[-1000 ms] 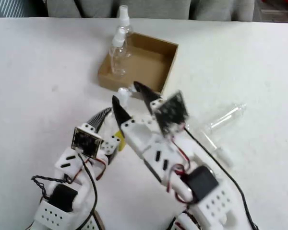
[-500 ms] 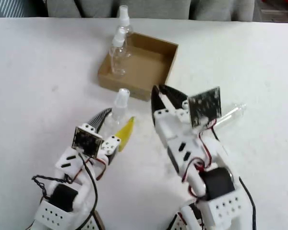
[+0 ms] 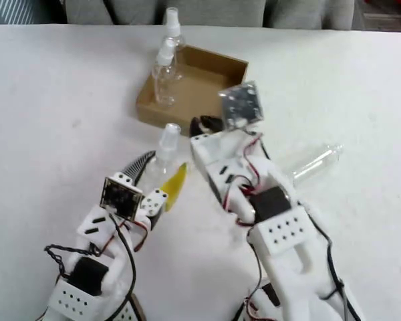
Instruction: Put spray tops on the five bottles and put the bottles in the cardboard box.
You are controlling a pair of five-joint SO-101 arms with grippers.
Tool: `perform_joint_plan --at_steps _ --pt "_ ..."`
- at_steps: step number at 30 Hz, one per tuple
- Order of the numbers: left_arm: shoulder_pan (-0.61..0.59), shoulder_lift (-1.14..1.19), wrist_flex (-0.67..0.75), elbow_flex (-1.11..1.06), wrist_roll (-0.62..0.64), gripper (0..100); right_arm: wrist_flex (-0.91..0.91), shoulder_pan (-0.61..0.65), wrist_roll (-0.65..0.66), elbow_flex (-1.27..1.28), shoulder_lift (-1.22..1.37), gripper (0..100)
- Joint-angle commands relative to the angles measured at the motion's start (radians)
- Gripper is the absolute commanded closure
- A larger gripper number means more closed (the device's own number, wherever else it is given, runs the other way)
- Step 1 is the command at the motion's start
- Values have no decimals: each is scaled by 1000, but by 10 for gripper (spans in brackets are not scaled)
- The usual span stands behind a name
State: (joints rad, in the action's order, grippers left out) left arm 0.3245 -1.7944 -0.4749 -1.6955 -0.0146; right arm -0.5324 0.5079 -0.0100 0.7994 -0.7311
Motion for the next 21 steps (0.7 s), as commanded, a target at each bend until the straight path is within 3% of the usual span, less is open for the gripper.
perform_joint_plan --at_steps 1,11,21 --pt "-5 -2 -5 2 11 947 22 36 -8 -91 42 981" --pt "-7 -2 -5 2 11 947 4 105 0 -89 48 981" --pt "-16 -2 3 2 11 947 -205 -5 -3 -89 -71 981"
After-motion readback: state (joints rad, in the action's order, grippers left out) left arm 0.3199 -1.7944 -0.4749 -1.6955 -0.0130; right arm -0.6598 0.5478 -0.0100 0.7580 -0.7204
